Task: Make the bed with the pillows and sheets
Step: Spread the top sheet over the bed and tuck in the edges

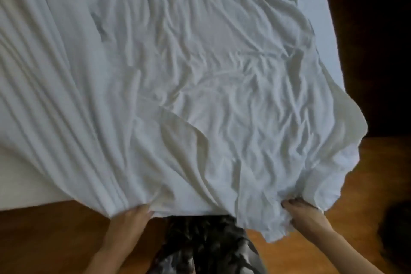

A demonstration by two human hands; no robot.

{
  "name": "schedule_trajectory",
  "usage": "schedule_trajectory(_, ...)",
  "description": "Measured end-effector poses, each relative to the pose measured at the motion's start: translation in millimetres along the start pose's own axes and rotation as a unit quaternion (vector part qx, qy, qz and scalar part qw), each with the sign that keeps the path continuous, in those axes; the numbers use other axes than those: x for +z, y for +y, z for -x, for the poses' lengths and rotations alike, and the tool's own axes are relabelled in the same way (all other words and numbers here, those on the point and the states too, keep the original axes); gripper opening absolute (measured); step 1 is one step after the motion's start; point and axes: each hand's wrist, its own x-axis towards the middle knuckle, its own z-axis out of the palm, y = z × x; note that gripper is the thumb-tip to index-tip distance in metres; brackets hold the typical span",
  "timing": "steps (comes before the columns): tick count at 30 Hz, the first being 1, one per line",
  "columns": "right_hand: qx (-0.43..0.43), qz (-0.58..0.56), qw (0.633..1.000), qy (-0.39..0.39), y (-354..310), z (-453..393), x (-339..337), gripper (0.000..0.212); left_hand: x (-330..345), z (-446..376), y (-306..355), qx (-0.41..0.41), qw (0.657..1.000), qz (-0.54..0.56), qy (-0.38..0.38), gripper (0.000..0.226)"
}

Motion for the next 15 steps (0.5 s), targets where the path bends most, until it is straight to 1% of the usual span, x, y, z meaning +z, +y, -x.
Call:
schedule_trajectory(1,0.013,0.004,1.000,-0.001,-7,-4,-9,0.044,-14,-9,13,0.001,0.999,0.047,0.015,0.042)
schedule_trajectory(2,0.015,0.018,1.000,0.008,-12,-6,-16,0.050,-29,-18,25,-0.005,0.995,0.084,0.050,0.055)
schedule_trajectory(3,0.018,0.027,0.999,0.011,-13,1,-8,0.055,-46,-23,38,0.008,0.992,0.103,0.069,0.057)
schedule_trajectory(4,0.010,0.034,0.999,0.025,-11,6,3,0.060,-61,-31,50,0.030,0.988,0.105,0.107,0.050)
schedule_trajectory(5,0.001,0.019,1.000,0.017,-13,15,6,0.064,-63,-38,59,0.047,0.986,0.096,0.130,0.038)
schedule_trajectory(6,-0.004,0.015,0.999,0.041,-13,23,8,0.068,-71,-50,69,0.062,0.982,0.079,0.160,0.030)
schedule_trajectory(7,-0.015,0.014,0.998,0.059,-8,28,10,0.070,-76,-62,77,0.078,0.983,0.064,0.156,0.036)
schedule_trajectory(9,-0.050,0.024,0.995,0.085,6,37,11,0.070,-75,-88,92,0.120,0.985,0.022,0.124,0.075)
schedule_trajectory(10,-0.075,0.031,0.992,0.095,14,42,12,0.068,-73,-104,94,0.145,0.983,0.001,0.113,0.091)
schedule_trajectory(12,-0.107,0.048,0.988,0.099,34,52,8,0.060,-74,-139,98,0.162,0.981,-0.060,0.087,0.108)
schedule_trajectory(13,-0.110,0.051,0.988,0.100,46,58,7,0.055,-77,-154,102,0.161,0.981,-0.096,0.049,0.108)
schedule_trajectory(14,-0.117,0.047,0.986,0.109,58,64,9,0.051,-80,-163,108,0.163,0.977,-0.135,0.003,0.099)
schedule_trajectory(15,-0.123,0.043,0.985,0.116,67,67,12,0.048,-84,-166,117,0.157,0.971,-0.172,-0.046,0.081)
